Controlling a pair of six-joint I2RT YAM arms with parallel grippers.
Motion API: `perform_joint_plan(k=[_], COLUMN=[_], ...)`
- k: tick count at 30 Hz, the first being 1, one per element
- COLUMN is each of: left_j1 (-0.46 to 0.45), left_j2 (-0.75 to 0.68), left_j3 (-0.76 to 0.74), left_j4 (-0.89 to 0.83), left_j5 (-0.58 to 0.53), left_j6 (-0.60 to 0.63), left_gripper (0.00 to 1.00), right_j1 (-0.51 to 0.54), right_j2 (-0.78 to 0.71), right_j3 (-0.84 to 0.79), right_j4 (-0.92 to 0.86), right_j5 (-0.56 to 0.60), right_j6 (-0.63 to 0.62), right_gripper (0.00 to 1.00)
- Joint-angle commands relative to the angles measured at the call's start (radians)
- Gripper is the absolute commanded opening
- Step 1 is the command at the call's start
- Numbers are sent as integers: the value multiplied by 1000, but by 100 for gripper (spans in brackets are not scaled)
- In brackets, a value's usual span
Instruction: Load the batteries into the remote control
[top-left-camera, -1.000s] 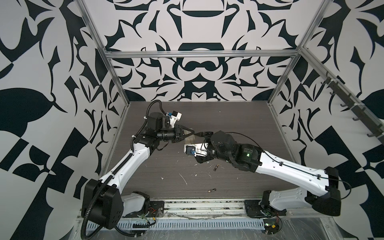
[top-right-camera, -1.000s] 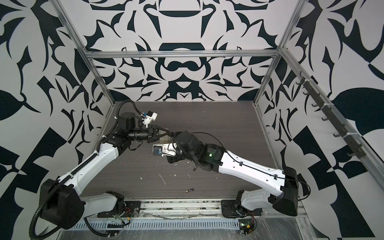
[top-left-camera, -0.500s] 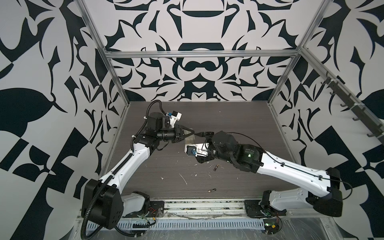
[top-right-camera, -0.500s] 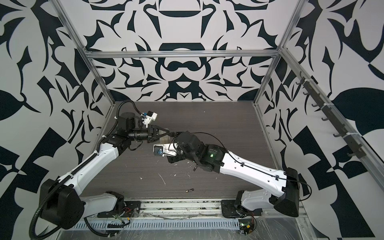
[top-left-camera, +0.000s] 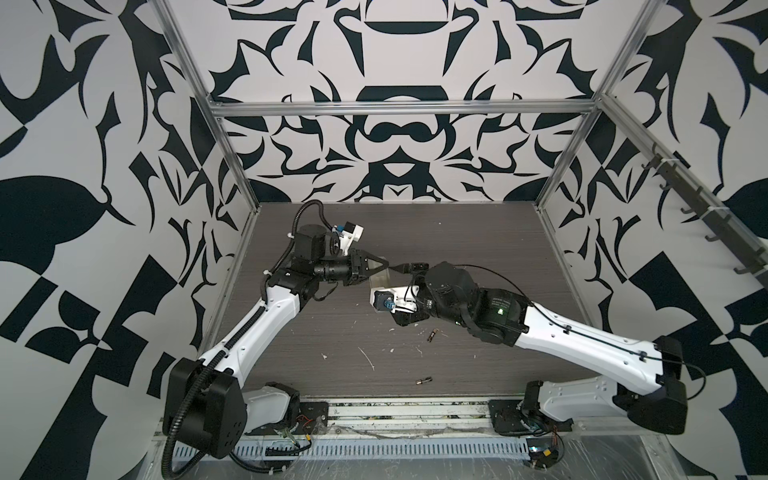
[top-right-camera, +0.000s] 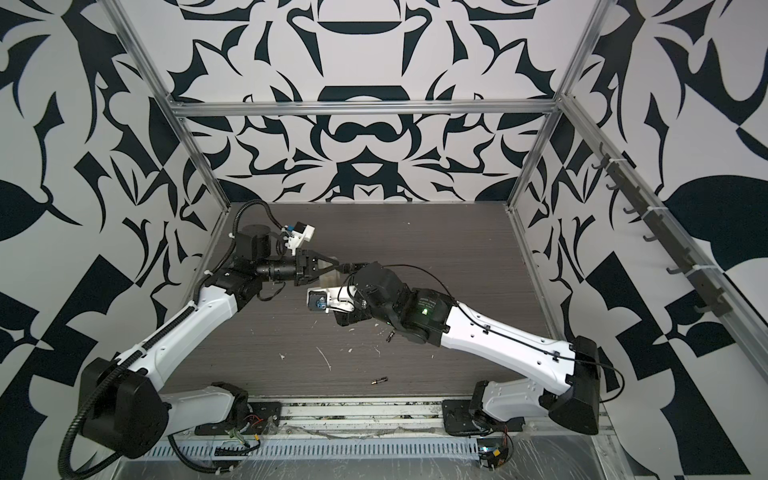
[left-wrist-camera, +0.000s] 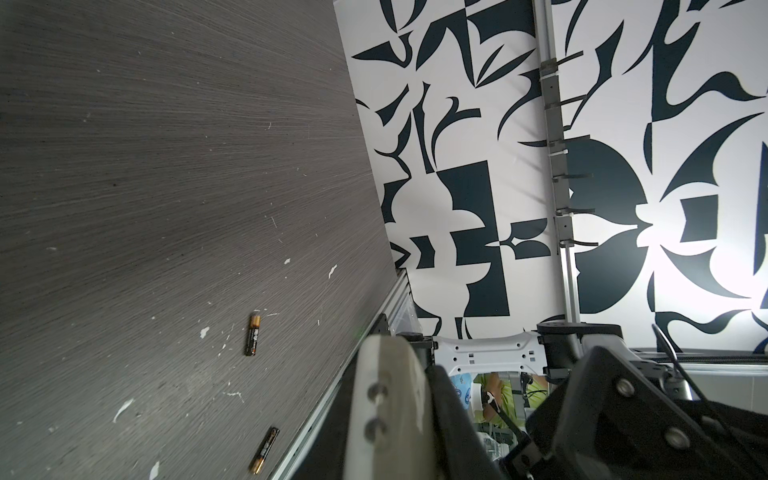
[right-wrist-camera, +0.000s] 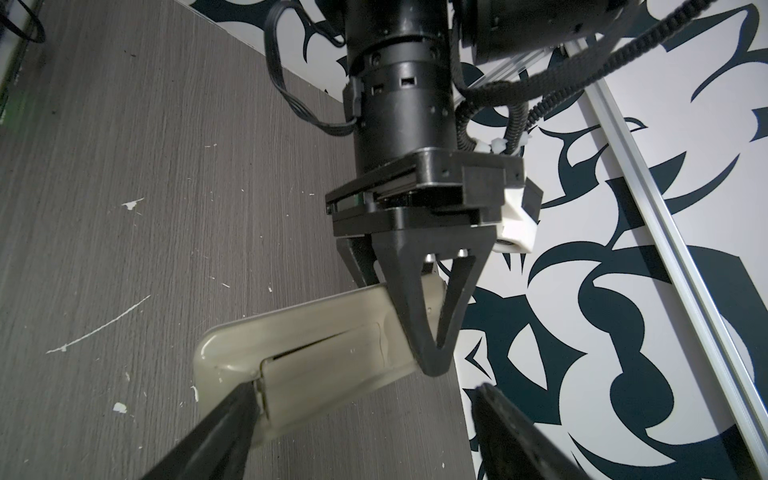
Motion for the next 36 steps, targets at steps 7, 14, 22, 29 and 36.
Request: perform_joint_plan(k=[7,14,22,29,36], left_j1=[-10,-9,-5,-3,0], left_j2=[-22,-19,-19,-19,-23], left_j3=[-24,-22,-22,-22,-22], left_j4=[-7,-6,2,4,8], left_j5=[66,66,70,71,74], left_j6=[-9,-9,-16,-18,-20], left_gripper=[0,0,0,0,0], right_j1=[-15,-15,-15,-15,-16], right_j2=[-32,-37,-43,-43,-44], right_j3=[8,8,7,7,5], right_j4=[114,115,117,116,115], right_j5=[72,67,66,65,58], right_j6=[-12,-11,-13,-14,-14], right_gripper=[85,85,85,86,87])
